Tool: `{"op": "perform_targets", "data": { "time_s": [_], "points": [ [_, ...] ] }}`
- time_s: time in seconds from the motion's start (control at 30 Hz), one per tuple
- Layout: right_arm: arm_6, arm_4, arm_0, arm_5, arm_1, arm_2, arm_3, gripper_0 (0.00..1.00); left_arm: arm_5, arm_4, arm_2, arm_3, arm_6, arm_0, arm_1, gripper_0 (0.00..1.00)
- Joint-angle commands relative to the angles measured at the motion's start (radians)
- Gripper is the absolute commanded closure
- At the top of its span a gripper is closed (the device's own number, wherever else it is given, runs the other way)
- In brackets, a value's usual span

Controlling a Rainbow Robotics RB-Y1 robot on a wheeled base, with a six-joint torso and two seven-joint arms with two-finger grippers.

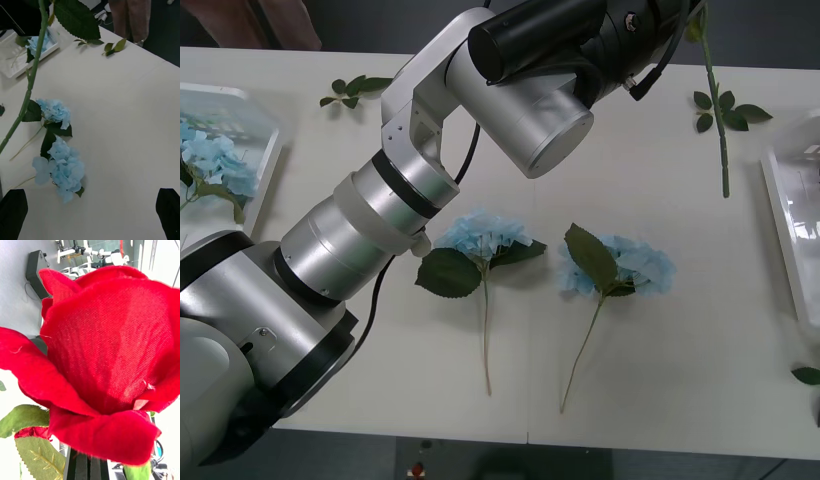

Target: Put the red flowers into the right box and the blue flowers into the left box

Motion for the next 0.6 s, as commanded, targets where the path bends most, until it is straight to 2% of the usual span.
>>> {"op": "perform_targets", "data": {
  "time_s": [0.03, 0.6],
  "points": [
    [-0.139, -0.049, -0.064, 0.008, -0.006, 0.045, 0.020, 0.00, -0.009, -0.008, -0.006, -0.023, 0.018, -0.028, -0.006, 1.00],
    [-0.536, -0.044, -0.181, 0.021, 0.138, 0.097, 0.022, 0.00, -0.009, -0.008, -0.006, -0.023, 0.018, -0.028, -0.006, 1.00]
  ]
}}
